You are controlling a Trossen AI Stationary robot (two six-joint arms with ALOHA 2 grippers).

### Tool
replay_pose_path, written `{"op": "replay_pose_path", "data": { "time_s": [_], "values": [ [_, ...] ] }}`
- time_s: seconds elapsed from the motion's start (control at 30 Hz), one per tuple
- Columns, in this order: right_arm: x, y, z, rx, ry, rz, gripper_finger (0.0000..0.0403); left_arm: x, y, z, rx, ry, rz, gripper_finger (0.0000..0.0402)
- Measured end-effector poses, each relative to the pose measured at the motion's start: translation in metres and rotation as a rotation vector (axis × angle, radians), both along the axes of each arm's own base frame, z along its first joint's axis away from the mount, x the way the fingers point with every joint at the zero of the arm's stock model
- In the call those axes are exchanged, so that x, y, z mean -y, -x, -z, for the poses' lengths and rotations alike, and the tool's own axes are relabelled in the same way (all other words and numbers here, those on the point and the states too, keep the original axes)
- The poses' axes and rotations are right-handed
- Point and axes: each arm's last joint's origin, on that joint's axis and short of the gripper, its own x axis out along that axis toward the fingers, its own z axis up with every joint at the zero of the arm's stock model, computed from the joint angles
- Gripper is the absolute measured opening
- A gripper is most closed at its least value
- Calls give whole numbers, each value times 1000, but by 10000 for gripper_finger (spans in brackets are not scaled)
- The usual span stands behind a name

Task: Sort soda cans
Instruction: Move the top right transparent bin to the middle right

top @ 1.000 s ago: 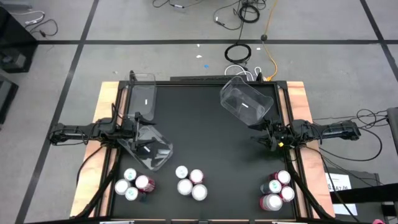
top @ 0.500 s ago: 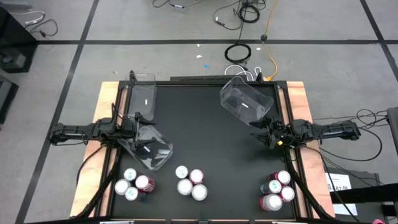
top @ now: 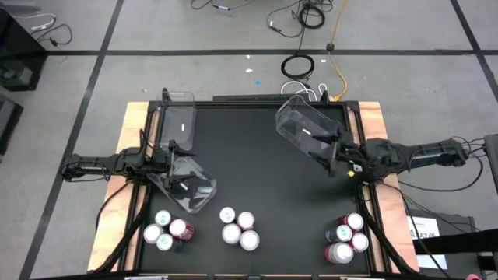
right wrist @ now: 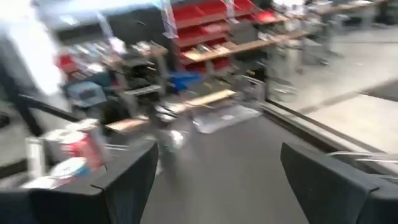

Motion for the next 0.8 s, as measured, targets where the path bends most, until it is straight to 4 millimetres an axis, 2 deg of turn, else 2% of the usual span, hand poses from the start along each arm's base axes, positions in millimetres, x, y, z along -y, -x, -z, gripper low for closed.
{"op": "replay_pose_path", "data": {
  "time_s": [0.1, 0.17, 0.3, 0.4, 0.5, 0.6, 0.8],
  "values": [
    [3, -18, -16, -179, -17, 128, 313, 0, 0, 0, 0, 0, 0, 398],
    [8, -28, -23, -313, -90, 215, 304, 0, 0, 0, 0, 0, 0, 398],
    [21, -39, -28, -596, -317, 340, 289, 0, 0, 0, 0, 0, 0, 398],
    [32, -45, -26, -765, -409, 371, 280, 0, 0, 0, 0, 0, 0, 398],
    [48, -51, -27, -818, -430, 382, 273, 0, 0, 0, 0, 0, 0, 398],
    [72, -52, -26, -844, -487, 408, 267, 0, 0, 0, 0, 0, 0, 398],
    [129, -37, -10, -906, -645, 451, 260, 0, 0, 0, 0, 0, 0, 398]
  ]
}}
